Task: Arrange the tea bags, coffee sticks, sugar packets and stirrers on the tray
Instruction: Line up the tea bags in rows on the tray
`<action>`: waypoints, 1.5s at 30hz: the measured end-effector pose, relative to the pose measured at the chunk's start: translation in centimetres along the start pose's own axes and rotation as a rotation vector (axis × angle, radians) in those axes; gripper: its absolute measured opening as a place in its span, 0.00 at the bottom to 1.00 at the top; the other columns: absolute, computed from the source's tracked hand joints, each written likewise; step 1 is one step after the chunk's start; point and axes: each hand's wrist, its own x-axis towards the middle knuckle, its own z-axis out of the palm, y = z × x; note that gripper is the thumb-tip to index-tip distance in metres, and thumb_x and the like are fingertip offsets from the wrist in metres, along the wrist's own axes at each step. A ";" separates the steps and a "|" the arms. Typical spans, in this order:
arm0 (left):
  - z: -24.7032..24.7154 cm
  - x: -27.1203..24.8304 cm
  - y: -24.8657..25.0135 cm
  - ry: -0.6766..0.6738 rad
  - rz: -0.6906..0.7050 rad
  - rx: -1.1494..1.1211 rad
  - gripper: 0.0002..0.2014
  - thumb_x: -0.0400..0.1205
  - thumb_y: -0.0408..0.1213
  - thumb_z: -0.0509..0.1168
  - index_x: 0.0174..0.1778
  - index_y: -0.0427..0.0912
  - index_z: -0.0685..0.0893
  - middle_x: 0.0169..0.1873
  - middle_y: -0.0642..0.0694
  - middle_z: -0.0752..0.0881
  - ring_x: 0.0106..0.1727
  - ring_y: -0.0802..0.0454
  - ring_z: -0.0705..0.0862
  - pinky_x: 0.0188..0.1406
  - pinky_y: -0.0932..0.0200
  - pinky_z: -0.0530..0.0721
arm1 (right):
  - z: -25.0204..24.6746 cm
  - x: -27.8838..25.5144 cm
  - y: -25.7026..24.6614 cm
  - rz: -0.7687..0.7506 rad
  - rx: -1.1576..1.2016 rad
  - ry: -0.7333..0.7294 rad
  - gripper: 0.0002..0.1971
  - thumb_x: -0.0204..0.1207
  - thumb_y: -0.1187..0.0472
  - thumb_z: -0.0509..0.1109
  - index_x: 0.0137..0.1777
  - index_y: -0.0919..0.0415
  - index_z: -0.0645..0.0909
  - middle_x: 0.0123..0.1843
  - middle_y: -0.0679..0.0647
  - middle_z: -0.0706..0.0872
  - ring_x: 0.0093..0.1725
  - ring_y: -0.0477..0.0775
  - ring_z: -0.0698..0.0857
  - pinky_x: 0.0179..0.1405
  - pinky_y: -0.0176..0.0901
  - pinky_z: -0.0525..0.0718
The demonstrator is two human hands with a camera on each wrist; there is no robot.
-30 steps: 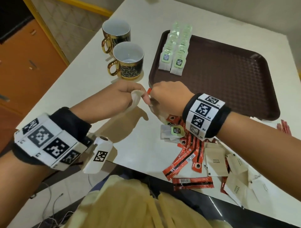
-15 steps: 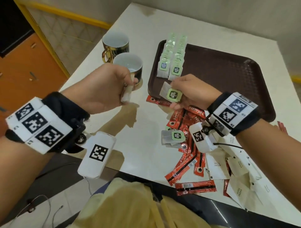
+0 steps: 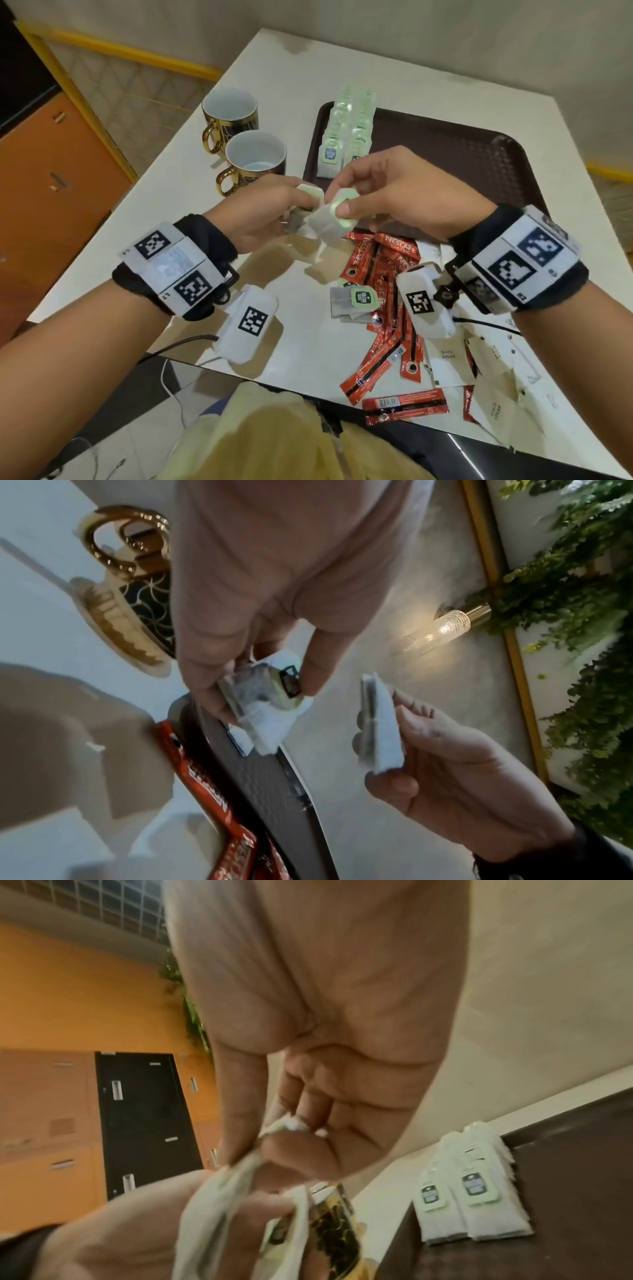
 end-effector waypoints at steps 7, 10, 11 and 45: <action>1.5 -0.3 0.0 -0.183 -0.053 -0.169 0.21 0.85 0.59 0.55 0.59 0.49 0.83 0.47 0.47 0.86 0.43 0.54 0.84 0.42 0.60 0.80 | 0.8 1.3 0.3 -0.028 -0.284 0.200 0.09 0.69 0.69 0.80 0.45 0.67 0.84 0.34 0.58 0.86 0.27 0.53 0.88 0.29 0.45 0.90; 1.2 -0.6 -0.5 -0.236 0.016 -0.072 0.20 0.77 0.50 0.67 0.60 0.44 0.84 0.48 0.45 0.86 0.45 0.52 0.79 0.44 0.60 0.77 | 0.7 1.2 0.9 -0.069 -0.364 0.249 0.07 0.69 0.67 0.80 0.43 0.67 0.84 0.32 0.58 0.87 0.23 0.47 0.87 0.25 0.36 0.85; 1.1 -0.6 -0.7 -0.236 0.016 -0.071 0.19 0.75 0.44 0.70 0.60 0.41 0.83 0.47 0.45 0.87 0.46 0.52 0.80 0.45 0.59 0.76 | 0.7 1.1 1.2 -0.078 -0.380 0.276 0.07 0.71 0.65 0.79 0.43 0.66 0.84 0.32 0.57 0.87 0.23 0.45 0.85 0.24 0.32 0.82; 2.8 -1.5 -0.8 -0.479 -0.088 -0.079 0.16 0.76 0.53 0.62 0.44 0.41 0.82 0.38 0.49 0.87 0.38 0.57 0.84 0.49 0.56 0.88 | -0.4 -0.8 0.8 -0.128 -0.595 0.021 0.23 0.61 0.57 0.85 0.52 0.56 0.78 0.44 0.51 0.84 0.34 0.44 0.78 0.32 0.33 0.75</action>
